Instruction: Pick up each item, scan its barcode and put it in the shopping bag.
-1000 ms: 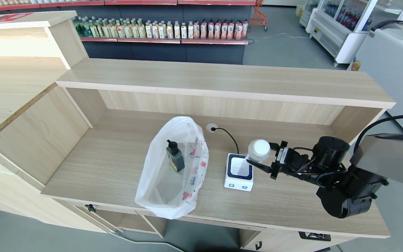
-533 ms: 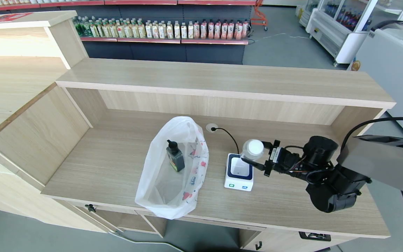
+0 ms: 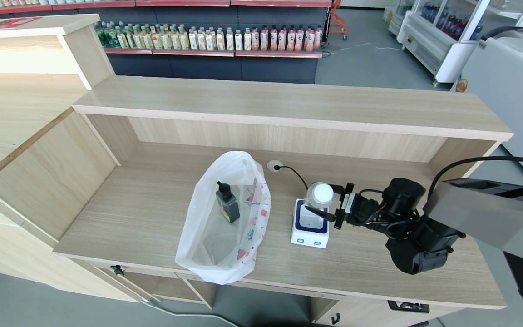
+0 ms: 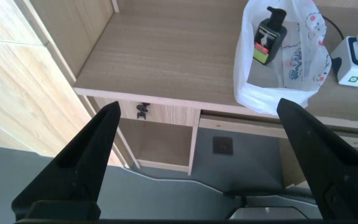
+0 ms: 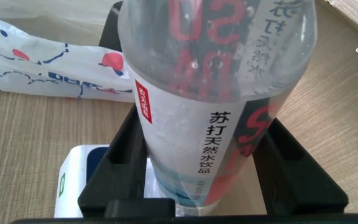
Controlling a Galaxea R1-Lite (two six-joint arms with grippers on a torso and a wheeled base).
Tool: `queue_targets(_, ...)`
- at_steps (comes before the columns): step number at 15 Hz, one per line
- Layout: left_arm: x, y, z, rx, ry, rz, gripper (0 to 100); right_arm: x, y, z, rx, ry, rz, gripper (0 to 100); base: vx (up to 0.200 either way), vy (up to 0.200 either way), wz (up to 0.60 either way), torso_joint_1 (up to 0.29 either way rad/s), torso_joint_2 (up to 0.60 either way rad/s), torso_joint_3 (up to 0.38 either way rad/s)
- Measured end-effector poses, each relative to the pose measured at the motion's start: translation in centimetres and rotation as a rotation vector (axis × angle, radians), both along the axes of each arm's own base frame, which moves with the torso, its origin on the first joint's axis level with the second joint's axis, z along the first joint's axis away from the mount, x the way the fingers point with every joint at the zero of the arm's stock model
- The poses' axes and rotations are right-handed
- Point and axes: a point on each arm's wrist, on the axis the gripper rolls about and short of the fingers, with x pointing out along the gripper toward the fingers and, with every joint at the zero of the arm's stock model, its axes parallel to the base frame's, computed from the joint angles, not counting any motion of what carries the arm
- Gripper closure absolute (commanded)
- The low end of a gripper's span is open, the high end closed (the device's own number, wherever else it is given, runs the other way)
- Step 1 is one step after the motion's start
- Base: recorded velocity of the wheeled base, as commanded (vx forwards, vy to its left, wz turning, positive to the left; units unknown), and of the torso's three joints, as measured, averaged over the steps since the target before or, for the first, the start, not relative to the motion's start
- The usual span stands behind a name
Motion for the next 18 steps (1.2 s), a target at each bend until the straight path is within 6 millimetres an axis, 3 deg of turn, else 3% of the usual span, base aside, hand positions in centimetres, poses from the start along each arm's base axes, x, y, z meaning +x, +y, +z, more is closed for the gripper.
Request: queue_targets(18, 0.0, 0.0, 0.0, 0.000, 0.000, 0.000, 0, 0.5, 0.9, -1.6, -0.011, 0.014, 0.065, 100, 0.000, 0.000, 0.00, 0.000, 0.00, 0.000)
